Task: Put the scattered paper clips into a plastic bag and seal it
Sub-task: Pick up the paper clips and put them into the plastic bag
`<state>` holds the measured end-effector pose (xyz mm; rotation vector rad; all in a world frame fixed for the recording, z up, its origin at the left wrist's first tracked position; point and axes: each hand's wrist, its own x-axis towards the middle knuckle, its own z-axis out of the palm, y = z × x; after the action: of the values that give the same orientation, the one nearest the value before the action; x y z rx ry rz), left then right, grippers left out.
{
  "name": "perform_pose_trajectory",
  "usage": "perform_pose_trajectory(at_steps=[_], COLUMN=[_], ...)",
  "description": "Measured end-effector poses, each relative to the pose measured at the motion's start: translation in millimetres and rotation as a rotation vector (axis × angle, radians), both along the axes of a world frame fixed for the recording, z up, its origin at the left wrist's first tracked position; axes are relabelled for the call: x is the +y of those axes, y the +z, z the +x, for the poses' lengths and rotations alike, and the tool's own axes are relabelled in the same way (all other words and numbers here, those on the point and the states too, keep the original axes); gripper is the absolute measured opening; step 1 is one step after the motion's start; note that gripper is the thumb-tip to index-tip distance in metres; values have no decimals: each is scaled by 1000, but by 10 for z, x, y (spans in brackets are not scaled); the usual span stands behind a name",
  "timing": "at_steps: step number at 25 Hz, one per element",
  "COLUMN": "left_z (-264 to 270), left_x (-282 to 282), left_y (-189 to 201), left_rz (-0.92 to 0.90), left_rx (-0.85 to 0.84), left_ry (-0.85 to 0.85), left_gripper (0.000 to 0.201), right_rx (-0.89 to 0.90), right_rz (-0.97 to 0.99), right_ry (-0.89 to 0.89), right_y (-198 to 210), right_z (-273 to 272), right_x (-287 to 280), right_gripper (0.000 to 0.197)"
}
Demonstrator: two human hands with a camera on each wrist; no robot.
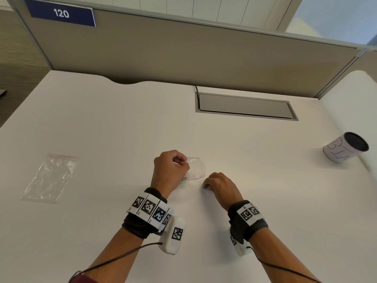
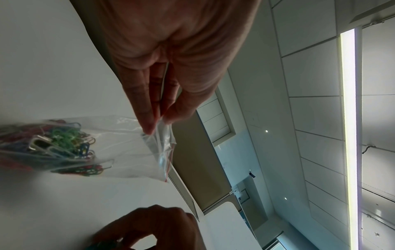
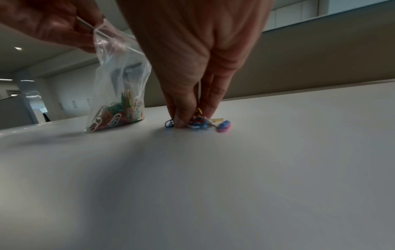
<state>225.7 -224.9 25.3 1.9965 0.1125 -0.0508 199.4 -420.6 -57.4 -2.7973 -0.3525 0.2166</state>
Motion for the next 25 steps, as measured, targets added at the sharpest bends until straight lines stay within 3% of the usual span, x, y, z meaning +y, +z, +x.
perform_pose_trajectory(at_steps=[5, 8, 11, 13, 15, 17, 19, 25], left_z=[-5, -8, -1, -1, -2, 2, 8, 5], left_x=[-4, 1, -2, -7, -21, -23, -17, 27], left_y=[2, 0, -4, -10, -4, 9, 19, 34], left_rz=[18, 23, 22, 23, 37, 49, 43, 27], left_rx=[-7, -9, -6, -4, -4, 1, 10, 5], left_ry=[-11, -13, -16, -20, -29, -33, -27, -17], left_gripper=[10, 10, 9, 9, 9, 9, 8, 8], right_rx=[28, 82, 101, 128, 170, 209, 232, 212], right_rz=[-88, 52, 397, 755, 1107, 1266, 1241, 808], right_ry=[-14, -157, -448, -588, -615, -563, -509, -549], right_y=[31, 50, 160, 319, 546, 735, 821, 740], right_z=[54, 75, 96, 85, 88, 132, 190, 307], right_x=[69, 21, -67, -85, -36, 84, 230, 476], right_gripper=[18, 18, 13, 9, 10, 12, 15, 10])
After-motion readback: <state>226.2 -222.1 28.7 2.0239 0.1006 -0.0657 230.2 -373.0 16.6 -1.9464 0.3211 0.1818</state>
